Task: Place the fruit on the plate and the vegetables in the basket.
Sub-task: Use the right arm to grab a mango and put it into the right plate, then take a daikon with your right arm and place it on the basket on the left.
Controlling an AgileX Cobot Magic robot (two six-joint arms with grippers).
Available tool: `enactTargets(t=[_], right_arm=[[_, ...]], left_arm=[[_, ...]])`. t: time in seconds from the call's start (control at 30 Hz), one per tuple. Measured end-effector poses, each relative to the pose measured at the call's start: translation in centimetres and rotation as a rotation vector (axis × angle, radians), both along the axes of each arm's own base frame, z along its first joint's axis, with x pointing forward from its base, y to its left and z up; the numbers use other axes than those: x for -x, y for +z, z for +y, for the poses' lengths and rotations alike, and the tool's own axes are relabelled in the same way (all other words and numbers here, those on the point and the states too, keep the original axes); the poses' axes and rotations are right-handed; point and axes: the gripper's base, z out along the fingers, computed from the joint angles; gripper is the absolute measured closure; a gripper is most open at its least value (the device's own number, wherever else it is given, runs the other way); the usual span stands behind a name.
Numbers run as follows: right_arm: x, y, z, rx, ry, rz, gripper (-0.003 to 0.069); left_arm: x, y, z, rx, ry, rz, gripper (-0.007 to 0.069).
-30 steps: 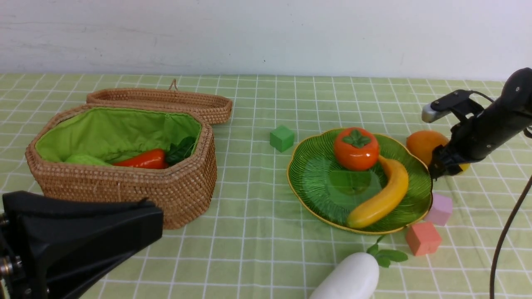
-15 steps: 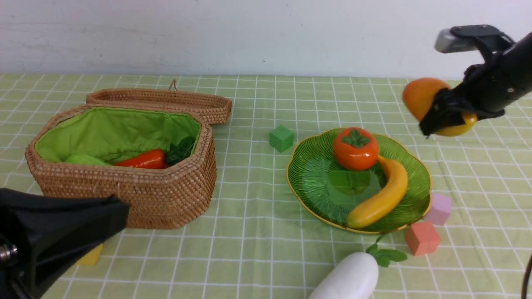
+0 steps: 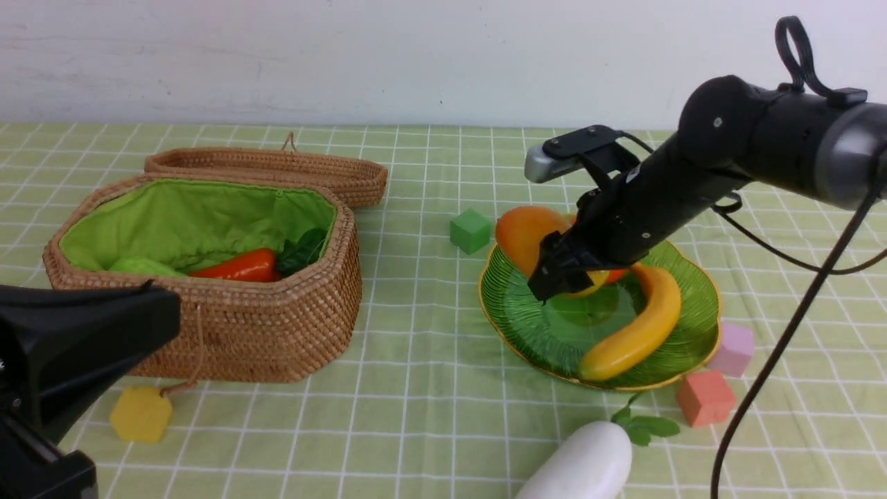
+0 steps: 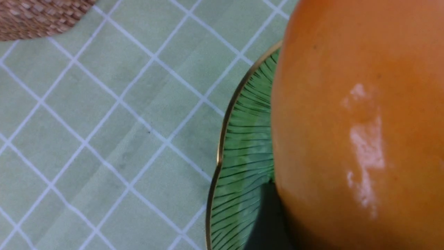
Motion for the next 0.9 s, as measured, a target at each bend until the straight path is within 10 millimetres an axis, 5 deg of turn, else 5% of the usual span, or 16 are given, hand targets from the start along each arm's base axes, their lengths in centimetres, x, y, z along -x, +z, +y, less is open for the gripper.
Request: enactTargets(t=[0.23, 0.53, 0.8, 0.9], right_arm=[[-0.1, -0.2, -0.7, 0.055, -0.071, 0.022, -0.0010], [1.4, 1.5, -1.6, 0.125, -0.071, 0.066, 0.0039], [6.6, 8.5, -2.6, 0.050, -0.126, 0.174, 0.0328], [9.1, 10.6, -2.1, 0.000, -0.137, 0.214, 0.0545]], left_arm=[[0.0, 0.0, -0.1, 0.007, -0.005, -0.001, 0.0638], [0.0, 0.1, -0.1, 0.014, -0.012, -0.007, 0.0638], [0.1, 0.2, -0.2, 0.020, -0.018, -0.012, 0.0636], [0.1, 0.2, -0.2, 0.021, -0.019, -0.012, 0.0636]])
